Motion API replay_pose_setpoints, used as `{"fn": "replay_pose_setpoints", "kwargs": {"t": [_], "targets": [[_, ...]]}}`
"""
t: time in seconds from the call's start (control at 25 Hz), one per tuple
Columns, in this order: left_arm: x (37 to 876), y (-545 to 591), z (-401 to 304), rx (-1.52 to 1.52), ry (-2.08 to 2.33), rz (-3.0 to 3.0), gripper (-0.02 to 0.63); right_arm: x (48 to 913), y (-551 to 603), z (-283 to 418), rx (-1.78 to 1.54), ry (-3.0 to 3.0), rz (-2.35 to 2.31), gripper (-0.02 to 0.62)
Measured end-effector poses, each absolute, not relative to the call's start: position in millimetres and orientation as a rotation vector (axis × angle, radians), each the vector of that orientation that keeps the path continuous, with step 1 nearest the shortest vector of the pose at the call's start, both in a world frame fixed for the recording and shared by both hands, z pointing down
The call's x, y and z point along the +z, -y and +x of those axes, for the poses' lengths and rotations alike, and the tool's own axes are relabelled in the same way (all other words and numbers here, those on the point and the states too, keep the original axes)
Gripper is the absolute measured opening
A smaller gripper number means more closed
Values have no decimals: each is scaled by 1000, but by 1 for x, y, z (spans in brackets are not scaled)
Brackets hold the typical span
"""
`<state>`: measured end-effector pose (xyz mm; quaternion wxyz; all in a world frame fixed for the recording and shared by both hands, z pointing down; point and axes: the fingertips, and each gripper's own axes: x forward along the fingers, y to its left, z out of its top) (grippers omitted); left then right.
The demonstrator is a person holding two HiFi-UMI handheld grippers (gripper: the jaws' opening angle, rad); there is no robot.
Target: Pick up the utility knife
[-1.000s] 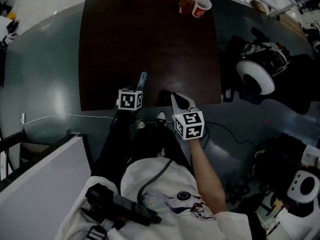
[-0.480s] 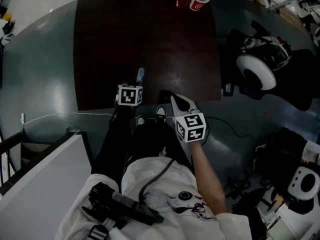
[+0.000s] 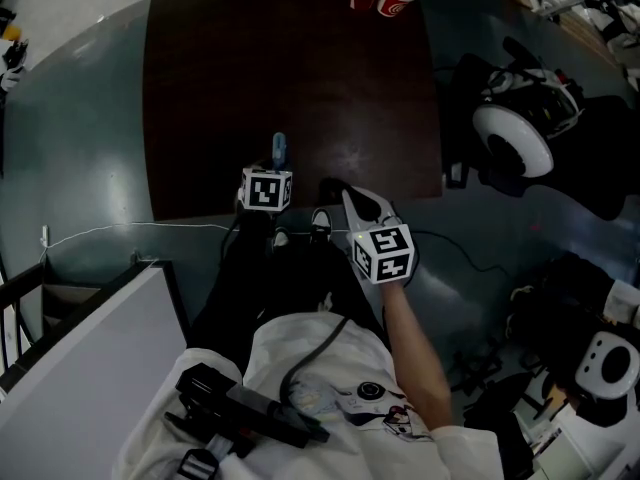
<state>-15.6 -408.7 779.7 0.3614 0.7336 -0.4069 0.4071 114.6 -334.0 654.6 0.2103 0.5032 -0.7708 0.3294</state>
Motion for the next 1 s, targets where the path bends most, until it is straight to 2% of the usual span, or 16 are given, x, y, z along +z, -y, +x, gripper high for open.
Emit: {"fn": "replay_pose_setpoints", "kwargs": {"t": [0.12,0.24,0.52,1.0], "targets": [[789,406,-17,1093,1089,1877,169,656,330,116,920,2140,1394,2],[794,406,-15,1077,1124,1883,133,657,327,119,922,2137,1396,2],[792,402,-17,1077,1133,1883,126,653,327,124,908,2145,1407,2],[711,381,-15,909,1208,2055,123,627,337,130,837,2240,1458,2]]}}
